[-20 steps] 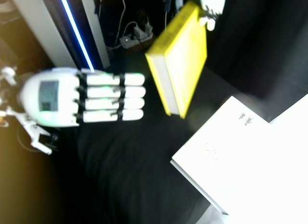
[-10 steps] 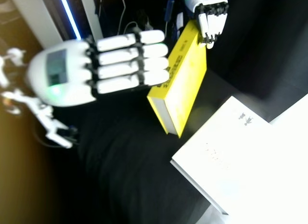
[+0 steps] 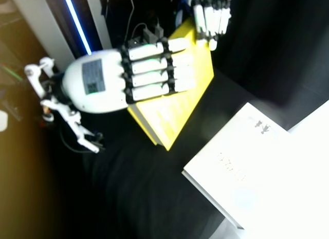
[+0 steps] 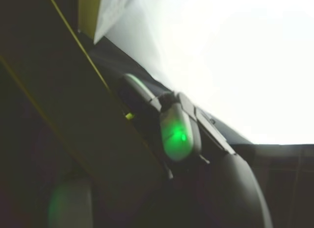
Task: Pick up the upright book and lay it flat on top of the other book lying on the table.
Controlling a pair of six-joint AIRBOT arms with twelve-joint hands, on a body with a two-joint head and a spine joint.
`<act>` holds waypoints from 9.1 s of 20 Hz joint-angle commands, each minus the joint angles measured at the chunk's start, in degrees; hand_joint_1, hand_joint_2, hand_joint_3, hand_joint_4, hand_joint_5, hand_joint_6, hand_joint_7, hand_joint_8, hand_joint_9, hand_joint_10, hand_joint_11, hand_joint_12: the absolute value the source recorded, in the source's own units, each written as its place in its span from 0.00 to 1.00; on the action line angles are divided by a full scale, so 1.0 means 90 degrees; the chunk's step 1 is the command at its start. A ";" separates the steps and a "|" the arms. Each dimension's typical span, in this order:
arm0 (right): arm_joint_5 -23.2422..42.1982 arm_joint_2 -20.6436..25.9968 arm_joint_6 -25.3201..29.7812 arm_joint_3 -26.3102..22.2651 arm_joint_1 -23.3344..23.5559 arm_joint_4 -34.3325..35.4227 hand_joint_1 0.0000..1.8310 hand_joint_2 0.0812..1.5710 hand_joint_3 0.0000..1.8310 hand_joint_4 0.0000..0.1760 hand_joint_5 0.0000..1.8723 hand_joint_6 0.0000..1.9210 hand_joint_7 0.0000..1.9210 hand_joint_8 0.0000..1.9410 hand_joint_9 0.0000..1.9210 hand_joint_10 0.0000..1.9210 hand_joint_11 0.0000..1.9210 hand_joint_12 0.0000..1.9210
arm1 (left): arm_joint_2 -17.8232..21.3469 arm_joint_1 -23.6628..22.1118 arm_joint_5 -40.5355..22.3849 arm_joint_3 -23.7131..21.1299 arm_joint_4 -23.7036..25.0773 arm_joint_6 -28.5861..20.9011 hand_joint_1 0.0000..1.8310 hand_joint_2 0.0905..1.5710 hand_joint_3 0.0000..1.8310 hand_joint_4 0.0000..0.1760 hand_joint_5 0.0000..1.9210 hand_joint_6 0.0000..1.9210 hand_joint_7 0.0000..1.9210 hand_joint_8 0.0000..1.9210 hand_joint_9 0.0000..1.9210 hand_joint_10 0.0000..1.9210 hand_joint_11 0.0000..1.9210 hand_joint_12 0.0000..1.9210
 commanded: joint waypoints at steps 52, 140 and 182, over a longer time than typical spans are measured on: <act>0.0875 0.0850 -0.0335 -0.0141 0.0692 0.0793 0.83 0.43 0.62 1.00 0.83 1.00 0.90 1.00 0.97 1.00 0.98 1.00 | 0.0439 0.1483 -0.1685 -0.0375 -0.1464 -0.0108 0.32 0.64 0.00 0.99 0.00 0.00 0.00 0.00 0.00 0.00 0.00 0.00; -0.1663 -0.1128 -0.1021 0.1981 0.1141 0.0344 0.62 0.47 0.65 0.06 0.42 1.00 0.39 0.96 0.46 1.00 0.43 1.00 | -0.0205 0.1286 -0.1506 0.0142 -0.1072 -0.1183 0.22 0.73 0.00 0.98 0.00 0.00 0.00 0.00 0.00 0.00 0.00 0.00; -0.1474 -0.0981 -0.1218 0.2057 0.1556 0.0295 0.72 0.55 0.49 0.00 0.38 0.91 0.31 0.95 0.33 0.99 0.39 1.00 | -0.0212 0.1324 -0.1488 0.0154 -0.0988 -0.1314 0.24 0.73 0.00 0.88 0.00 0.00 0.00 0.00 0.00 0.00 0.00 0.00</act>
